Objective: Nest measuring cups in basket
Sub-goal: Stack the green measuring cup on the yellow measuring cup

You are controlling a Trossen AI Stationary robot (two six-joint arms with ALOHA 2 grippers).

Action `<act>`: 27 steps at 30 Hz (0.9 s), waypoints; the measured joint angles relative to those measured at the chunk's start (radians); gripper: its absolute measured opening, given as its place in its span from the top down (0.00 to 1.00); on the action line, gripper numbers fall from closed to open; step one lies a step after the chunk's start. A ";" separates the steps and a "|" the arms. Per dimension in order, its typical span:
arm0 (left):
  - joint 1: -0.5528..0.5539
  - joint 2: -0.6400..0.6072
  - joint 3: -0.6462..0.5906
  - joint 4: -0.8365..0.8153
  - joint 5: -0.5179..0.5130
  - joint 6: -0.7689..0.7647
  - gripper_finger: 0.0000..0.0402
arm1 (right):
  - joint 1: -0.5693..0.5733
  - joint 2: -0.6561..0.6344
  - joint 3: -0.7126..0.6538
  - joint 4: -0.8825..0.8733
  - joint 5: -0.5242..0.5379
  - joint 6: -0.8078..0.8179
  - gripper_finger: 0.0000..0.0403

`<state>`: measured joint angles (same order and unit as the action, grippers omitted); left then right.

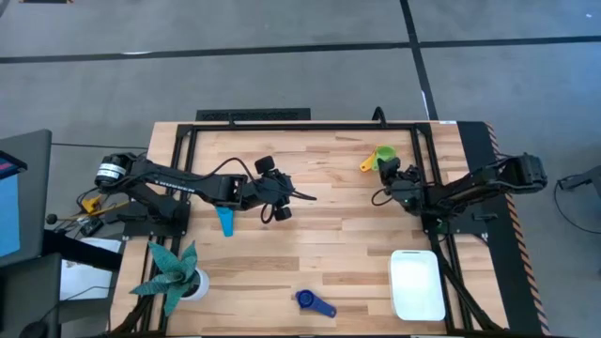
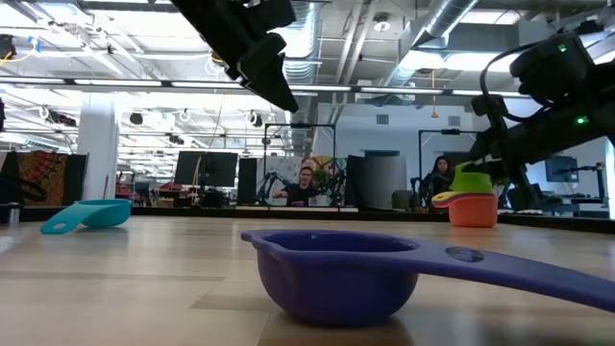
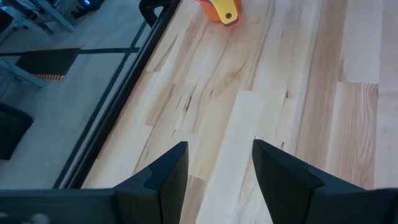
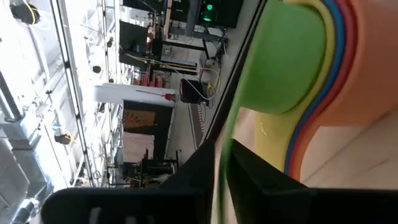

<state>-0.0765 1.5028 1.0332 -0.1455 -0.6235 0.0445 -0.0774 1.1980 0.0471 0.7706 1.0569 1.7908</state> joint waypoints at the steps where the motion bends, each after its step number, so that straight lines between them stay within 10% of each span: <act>1: 0.000 0.000 0.000 -0.003 0.000 -0.004 0.58 | -0.007 0.000 0.000 0.000 -0.011 0.000 0.82; 13: 0.001 0.000 0.000 -0.037 0.000 -0.008 0.58 | -0.050 0.000 0.001 0.066 -0.272 -0.178 0.53; 27: 0.001 0.000 0.000 -0.060 0.000 -0.028 0.58 | -0.162 0.000 -0.003 0.052 -0.681 -0.335 0.64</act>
<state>-0.0757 1.5032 1.0332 -0.2051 -0.6239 0.0170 -0.2395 1.1978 0.0437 0.8230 0.3763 1.4554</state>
